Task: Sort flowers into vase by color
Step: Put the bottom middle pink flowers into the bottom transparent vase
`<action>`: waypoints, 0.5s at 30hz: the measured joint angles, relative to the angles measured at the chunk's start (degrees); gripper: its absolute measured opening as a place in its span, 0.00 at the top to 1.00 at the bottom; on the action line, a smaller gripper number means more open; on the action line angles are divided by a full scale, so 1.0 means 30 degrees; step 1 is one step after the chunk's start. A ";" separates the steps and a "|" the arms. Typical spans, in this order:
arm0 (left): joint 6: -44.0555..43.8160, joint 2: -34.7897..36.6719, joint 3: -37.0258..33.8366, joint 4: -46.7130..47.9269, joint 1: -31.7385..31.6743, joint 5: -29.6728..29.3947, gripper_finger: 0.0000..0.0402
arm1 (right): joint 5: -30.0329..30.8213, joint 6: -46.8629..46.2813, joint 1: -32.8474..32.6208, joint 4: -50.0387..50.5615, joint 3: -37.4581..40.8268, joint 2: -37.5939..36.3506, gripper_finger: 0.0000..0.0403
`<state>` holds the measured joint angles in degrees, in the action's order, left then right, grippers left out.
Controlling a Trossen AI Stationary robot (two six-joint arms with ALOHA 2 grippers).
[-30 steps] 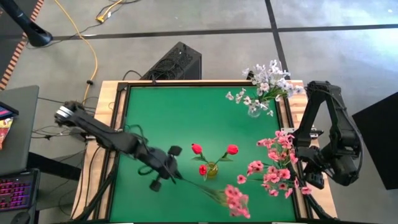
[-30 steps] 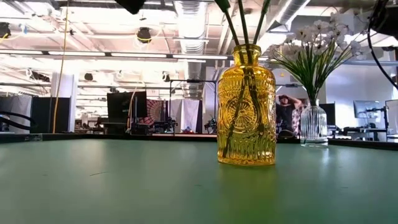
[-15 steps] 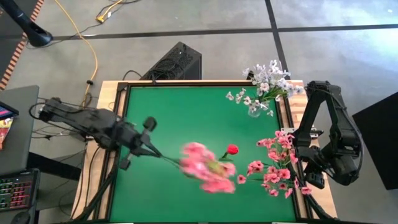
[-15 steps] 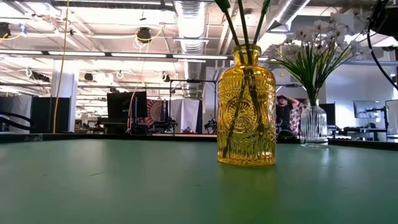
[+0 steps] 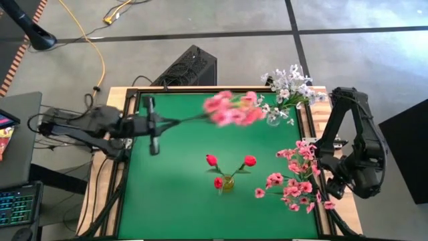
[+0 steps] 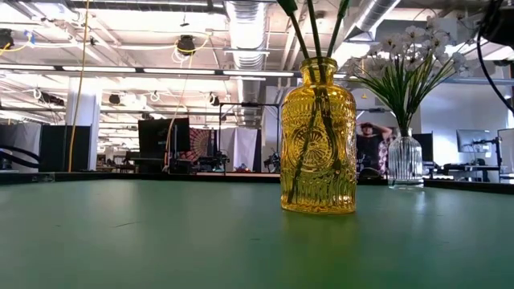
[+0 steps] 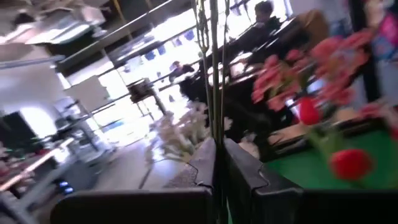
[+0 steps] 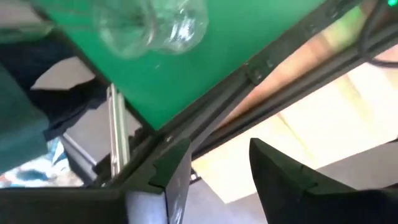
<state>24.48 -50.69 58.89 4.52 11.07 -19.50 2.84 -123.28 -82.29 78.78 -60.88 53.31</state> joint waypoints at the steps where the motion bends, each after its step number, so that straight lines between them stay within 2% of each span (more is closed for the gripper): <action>1: 0.0215 -0.0371 0.0000 -0.0335 -0.0616 0.0386 1.00 | -0.0004 0.0017 0.0240 0.0212 0.0000 0.0057 0.54; 7: 0.0500 -0.2159 0.0000 -0.3719 -0.4838 0.7249 1.00 | -0.0016 0.0050 0.1445 0.1565 0.0000 0.0106 0.61; 11: -0.1115 -0.3068 0.0000 -0.5173 -0.7968 1.1427 1.00 | -0.0026 0.0051 0.2463 0.3582 0.0000 0.0106 0.65; 15: -0.3726 -0.4118 0.0000 -0.7169 -1.0224 1.4920 1.00 | 0.0859 0.0676 0.3556 0.3734 0.0087 0.0071 0.70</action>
<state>13.30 -63.04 58.89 -16.98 -19.60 25.26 5.42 -121.26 -71.63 89.98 -60.62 53.52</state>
